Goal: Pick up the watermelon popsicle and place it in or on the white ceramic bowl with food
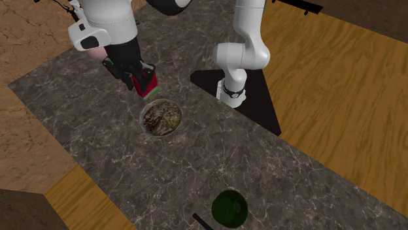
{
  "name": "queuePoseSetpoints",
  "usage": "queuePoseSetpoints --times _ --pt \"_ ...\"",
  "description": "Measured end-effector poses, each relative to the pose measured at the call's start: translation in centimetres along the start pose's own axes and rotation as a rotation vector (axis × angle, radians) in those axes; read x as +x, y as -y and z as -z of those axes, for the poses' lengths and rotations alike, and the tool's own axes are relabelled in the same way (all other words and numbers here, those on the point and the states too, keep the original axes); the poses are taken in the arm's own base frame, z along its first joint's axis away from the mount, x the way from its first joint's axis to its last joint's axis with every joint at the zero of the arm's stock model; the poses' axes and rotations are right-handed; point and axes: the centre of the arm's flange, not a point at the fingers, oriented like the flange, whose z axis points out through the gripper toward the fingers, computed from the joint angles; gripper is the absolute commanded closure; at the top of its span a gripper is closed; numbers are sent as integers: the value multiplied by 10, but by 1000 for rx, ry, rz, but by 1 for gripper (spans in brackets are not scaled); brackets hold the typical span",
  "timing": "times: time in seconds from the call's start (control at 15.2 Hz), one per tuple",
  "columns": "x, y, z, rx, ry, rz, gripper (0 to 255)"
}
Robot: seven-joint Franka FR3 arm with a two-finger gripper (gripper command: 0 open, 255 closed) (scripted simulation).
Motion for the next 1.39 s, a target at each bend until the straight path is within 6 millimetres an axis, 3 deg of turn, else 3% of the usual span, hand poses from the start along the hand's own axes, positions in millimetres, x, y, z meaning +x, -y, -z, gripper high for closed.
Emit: queuePoseSetpoints --times 1.19,1.39 --pt "-7 4 -95 0 0 0 255" --pt "-8 4 -100 0 0 0 255"
